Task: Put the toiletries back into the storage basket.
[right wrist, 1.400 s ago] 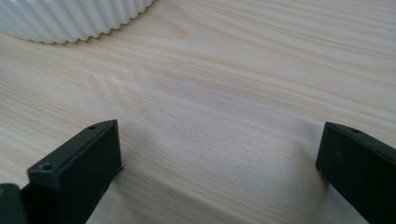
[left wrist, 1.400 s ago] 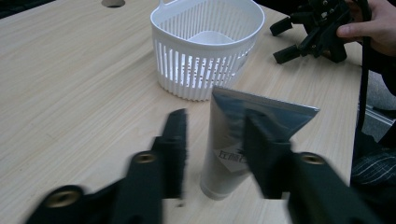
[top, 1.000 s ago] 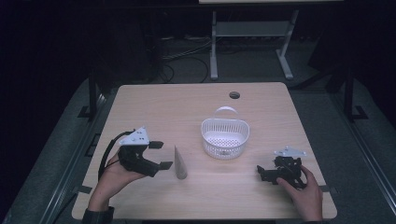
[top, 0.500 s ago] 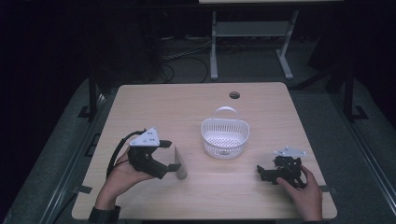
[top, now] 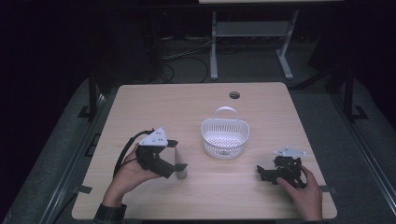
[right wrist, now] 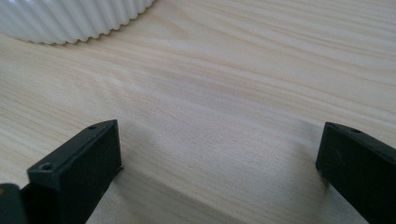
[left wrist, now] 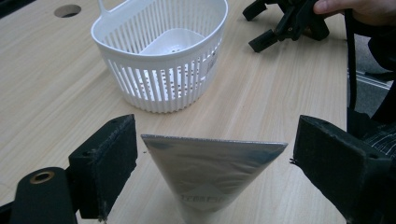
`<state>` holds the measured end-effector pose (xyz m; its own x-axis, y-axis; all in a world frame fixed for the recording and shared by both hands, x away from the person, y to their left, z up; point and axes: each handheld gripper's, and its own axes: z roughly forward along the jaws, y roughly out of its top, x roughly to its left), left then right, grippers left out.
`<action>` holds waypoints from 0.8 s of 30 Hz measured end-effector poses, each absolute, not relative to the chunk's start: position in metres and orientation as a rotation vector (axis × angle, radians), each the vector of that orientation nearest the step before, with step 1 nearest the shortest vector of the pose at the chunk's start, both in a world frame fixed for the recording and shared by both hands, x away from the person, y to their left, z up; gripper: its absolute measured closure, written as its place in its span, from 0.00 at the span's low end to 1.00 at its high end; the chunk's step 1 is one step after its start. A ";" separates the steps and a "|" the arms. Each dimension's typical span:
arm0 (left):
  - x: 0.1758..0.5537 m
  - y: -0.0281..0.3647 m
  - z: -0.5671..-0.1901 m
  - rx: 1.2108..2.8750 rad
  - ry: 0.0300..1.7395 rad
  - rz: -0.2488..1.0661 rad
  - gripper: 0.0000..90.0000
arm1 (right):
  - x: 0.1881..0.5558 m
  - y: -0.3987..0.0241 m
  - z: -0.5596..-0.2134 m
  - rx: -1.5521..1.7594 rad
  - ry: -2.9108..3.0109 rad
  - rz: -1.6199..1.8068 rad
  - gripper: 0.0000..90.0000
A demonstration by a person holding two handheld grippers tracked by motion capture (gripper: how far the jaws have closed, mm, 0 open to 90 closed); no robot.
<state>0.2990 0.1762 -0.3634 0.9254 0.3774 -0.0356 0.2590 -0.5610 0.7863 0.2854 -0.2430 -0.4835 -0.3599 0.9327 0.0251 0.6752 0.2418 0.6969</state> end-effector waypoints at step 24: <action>0.307 0.166 -0.372 2.225 0.457 0.138 0.21 | 0.285 -0.243 -0.484 1.473 2.126 0.885 0.00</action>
<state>0.3067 0.1664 -0.3719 0.9275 0.3697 -0.0549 0.2770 -0.5814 0.7650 0.2854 -0.2430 -0.4835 -0.3608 0.9323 0.0259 0.6752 0.2419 0.6969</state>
